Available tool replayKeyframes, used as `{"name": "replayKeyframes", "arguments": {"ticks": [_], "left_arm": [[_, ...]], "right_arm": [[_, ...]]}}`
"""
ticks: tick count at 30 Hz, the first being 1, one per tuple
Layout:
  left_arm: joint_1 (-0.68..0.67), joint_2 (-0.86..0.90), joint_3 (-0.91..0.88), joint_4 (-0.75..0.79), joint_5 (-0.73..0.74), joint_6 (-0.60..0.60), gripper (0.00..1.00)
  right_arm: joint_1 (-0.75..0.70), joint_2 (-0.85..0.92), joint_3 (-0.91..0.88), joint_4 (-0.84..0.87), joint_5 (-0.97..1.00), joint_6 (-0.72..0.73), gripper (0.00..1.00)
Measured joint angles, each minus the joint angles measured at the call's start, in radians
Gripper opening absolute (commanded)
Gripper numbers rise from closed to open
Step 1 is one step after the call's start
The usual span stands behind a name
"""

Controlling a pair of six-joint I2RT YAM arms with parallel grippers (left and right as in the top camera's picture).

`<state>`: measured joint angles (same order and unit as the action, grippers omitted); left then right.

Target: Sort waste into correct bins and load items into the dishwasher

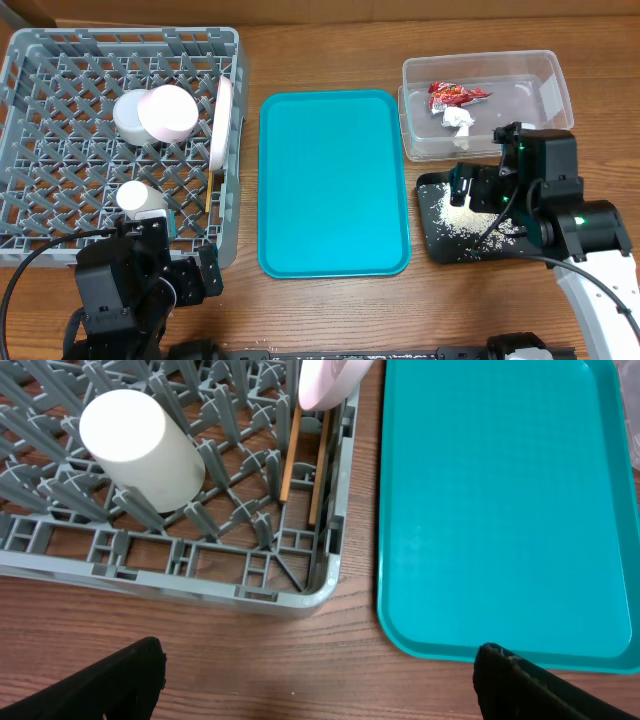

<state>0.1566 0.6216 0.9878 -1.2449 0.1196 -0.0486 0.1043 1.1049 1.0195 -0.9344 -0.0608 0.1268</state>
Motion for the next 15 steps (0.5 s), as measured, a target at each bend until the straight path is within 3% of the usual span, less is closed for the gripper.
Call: {"name": "replayKeyframes", "arguments": {"ticks": [5,15], "left_arm": [[0.000,0.000,0.000,-0.001,0.000,0.000,1.00],[0.000,0.000,-0.005,-0.002,0.000,0.000,1.00]], "right_arm": [[0.000,-0.100,-0.071,0.103,0.021,0.001,1.00],[0.000,-0.655,-0.615,0.816,0.024,0.000,1.00]]}}
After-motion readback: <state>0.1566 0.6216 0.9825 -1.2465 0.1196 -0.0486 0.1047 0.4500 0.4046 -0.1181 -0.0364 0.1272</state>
